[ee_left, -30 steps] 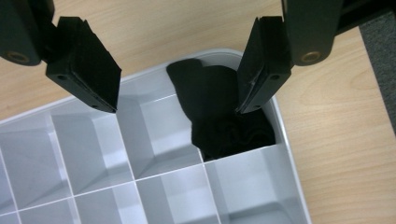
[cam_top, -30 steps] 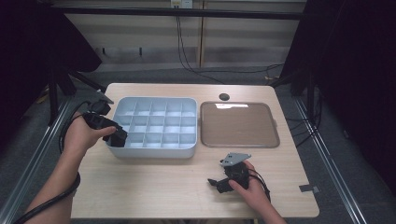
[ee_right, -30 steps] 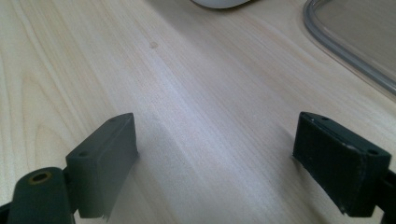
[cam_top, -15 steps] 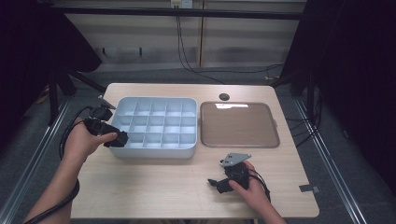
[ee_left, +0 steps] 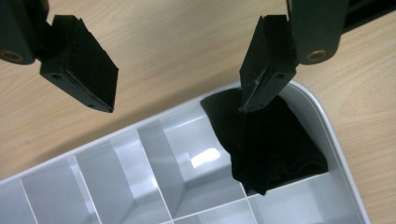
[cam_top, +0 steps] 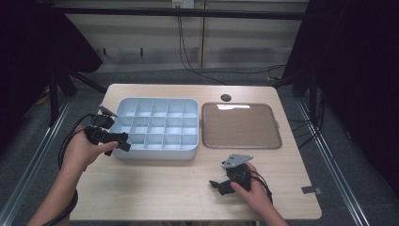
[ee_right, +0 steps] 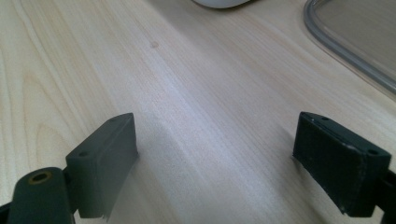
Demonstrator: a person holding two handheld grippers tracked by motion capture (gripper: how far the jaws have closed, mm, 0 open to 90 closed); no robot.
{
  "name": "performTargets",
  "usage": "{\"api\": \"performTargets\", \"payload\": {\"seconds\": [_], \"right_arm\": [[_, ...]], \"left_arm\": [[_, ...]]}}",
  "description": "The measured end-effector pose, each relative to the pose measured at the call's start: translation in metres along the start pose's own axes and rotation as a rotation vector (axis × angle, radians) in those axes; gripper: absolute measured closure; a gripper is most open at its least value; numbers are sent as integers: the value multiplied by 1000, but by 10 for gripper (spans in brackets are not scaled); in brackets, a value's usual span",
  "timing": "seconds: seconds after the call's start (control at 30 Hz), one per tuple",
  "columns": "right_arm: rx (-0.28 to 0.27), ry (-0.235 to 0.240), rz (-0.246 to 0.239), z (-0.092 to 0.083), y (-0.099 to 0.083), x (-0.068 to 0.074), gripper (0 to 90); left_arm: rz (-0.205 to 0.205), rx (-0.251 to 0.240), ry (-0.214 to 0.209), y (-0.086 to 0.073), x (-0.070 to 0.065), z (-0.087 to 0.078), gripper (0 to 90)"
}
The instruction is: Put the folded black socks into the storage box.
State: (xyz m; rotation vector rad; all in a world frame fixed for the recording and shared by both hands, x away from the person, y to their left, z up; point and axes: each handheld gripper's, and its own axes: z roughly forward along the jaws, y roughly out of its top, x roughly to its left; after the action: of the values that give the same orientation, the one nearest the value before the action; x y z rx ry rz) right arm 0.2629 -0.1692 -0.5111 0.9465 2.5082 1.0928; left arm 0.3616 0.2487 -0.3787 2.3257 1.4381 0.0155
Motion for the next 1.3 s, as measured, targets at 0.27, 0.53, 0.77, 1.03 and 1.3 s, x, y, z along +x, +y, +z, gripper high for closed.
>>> {"api": "performTargets", "payload": {"seconds": [0.27, 0.53, 0.77, 1.03, 1.3], "right_arm": [[0, -1, 0, 0, 0, 0, 129], [0, -1, -1, 0, 0, 0, 129], [1, -1, -1, 0, 0, 0, 129], [1, -1, -1, 0, 0, 0, 129], [0, 0, 0, 0, 0, 0, 129]], "left_arm": [[15, -3, -27, -6, -5, 3, 278], [31, -12, -45, -13, -12, 7, 278], [39, -21, -65, -19, -15, 10, 279], [53, -19, -86, -26, -20, 18, 283], [82, -18, -122, -30, -27, 28, 285]]}}
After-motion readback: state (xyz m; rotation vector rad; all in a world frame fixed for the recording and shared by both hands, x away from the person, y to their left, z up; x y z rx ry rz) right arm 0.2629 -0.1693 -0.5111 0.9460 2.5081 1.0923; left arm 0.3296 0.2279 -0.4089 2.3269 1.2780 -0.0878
